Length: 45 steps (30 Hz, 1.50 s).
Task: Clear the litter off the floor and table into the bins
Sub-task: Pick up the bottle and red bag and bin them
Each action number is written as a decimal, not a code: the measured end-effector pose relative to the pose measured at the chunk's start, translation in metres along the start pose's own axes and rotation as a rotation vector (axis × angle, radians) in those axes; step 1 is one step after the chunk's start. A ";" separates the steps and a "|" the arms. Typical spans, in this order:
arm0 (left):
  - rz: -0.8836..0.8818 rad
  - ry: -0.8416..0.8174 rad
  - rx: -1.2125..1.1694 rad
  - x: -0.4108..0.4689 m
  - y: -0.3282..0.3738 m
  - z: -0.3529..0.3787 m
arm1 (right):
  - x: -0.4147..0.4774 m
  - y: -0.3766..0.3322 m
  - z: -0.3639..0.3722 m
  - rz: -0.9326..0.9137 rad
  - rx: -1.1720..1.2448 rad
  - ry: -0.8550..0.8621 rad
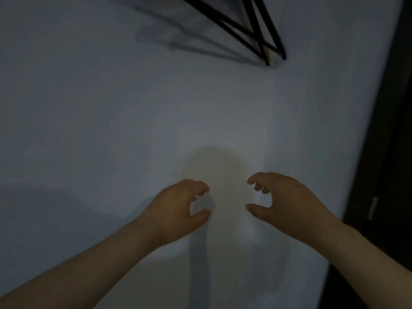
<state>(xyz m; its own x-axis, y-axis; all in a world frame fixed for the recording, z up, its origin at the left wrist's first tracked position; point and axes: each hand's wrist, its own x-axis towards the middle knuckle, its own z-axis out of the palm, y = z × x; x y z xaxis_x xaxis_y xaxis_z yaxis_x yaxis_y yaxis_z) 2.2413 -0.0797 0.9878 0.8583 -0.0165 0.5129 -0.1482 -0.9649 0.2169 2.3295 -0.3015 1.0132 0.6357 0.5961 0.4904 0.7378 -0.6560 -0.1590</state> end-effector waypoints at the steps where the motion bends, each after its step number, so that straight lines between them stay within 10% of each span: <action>1: -0.030 0.018 0.049 -0.009 -0.002 -0.012 | 0.006 -0.007 -0.002 -0.055 0.009 0.008; 19: -0.805 0.219 0.841 -0.312 0.029 -0.287 | 0.010 -0.371 -0.014 -0.967 0.482 -0.025; 45: -1.779 0.431 1.243 -0.803 0.485 -0.419 | -0.537 -0.739 -0.216 -1.908 1.025 -0.241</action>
<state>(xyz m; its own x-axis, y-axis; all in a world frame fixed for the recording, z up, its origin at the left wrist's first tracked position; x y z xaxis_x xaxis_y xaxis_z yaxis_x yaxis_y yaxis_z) 1.2746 -0.4242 1.0290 -0.4430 0.6841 0.5795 0.8805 0.4536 0.1377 1.3937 -0.2371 1.0523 -0.8590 0.1338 0.4942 0.1193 0.9910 -0.0609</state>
